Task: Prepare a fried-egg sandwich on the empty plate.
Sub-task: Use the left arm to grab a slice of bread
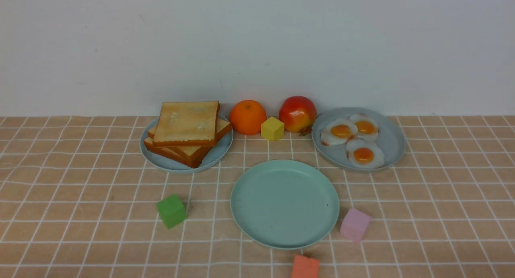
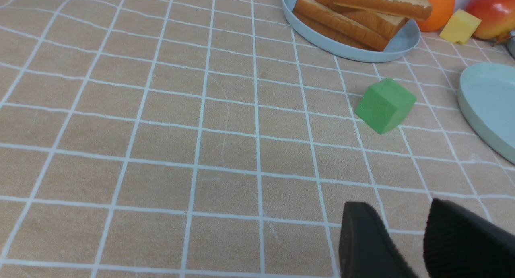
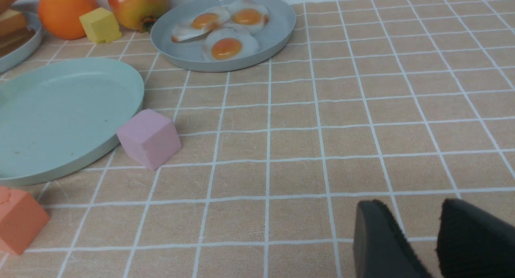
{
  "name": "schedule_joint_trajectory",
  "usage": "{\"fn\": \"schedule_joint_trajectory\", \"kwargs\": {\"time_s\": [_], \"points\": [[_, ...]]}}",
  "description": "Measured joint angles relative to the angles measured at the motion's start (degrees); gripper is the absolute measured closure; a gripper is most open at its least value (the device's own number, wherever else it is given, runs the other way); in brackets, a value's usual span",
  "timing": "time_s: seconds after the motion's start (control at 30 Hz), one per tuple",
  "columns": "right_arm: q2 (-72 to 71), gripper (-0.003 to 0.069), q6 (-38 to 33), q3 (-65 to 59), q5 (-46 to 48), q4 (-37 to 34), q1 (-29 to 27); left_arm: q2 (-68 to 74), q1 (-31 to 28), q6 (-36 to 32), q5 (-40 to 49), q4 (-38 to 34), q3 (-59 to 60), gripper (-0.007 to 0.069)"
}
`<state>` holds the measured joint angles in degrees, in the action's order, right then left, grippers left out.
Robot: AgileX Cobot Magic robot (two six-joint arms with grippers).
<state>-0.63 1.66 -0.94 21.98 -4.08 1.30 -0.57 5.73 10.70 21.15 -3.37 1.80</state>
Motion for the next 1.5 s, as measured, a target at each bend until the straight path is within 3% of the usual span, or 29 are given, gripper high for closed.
{"fn": "schedule_joint_trajectory", "kwargs": {"time_s": [0.2, 0.47, 0.63, 0.7, 0.8, 0.93, 1.1, 1.2, 1.33, 1.4, 1.43, 1.5], "points": [[0.0, 0.0419, 0.0, 0.0, 0.0, 0.0, 0.0, 0.0, 0.0, -0.1, 0.0, 0.1, 0.0, 0.0387], [0.0, 0.0419, 0.0, 0.0, 0.0, 0.0, 0.0, 0.0, 0.0, -4.1, 0.0, 9.9, 0.0, 0.0387], [0.0, 0.0419, 0.0, 0.0, 0.0, 0.0, 0.0, 0.0, 0.0, -3.8, -2.1, 11.8, 0.0, 0.0387], [0.0, 0.0419, 0.0, 0.0, 0.0, 0.0, 0.0, 0.0, 0.0, -0.5, -7.0, 6.9, 0.0, 0.0387], [0.0, 0.0419, 0.0, 0.0, 0.0, 0.0, 0.0, 0.0, 0.0, 9.7, -16.7, -7.1, 0.0, 0.0387], [0.0, 0.0419, 0.0, 0.0, 0.0, 0.0, 0.0, 0.0, 0.0, 19.1, -24.9, -20.3, 0.0, 0.0387], [0.0, 0.0419, 0.0, 0.0, 0.0, 0.0, 0.0, 0.0, 0.0, 22.0, -30.0, -26.2, 0.0, 0.0387], [0.0, 0.0419, 0.0, 0.0, 0.0, 0.0, 0.0, 0.1, 0.0, 21.9, -23.5, -23.6, -3.6, 0.0400], [0.0, 0.0419, 0.0, 0.0, 0.0, 0.0, 0.0, 5.3, 0.0, 18.7, -12.4, -16.7, -12.2, 0.0470], [0.0, 0.0419, 0.0, 0.0, 0.0, 0.0, 0.0, 14.0, 0.0, 11.1, -2.8, -13.3, -20.0, 0.0561], [0.0, 0.0419, 0.0, 0.0, 0.0, 0.0, 0.0, 14.0, 0.0, 10.4, -2.1, -13.2, -20.6, 0.0567], [0.0, 0.0419, 0.0, 0.0, 0.0, 0.0, 0.0, 24.2, 1.1, 0.2, 9.0, -13.4, -28.7, 0.0638]]}}
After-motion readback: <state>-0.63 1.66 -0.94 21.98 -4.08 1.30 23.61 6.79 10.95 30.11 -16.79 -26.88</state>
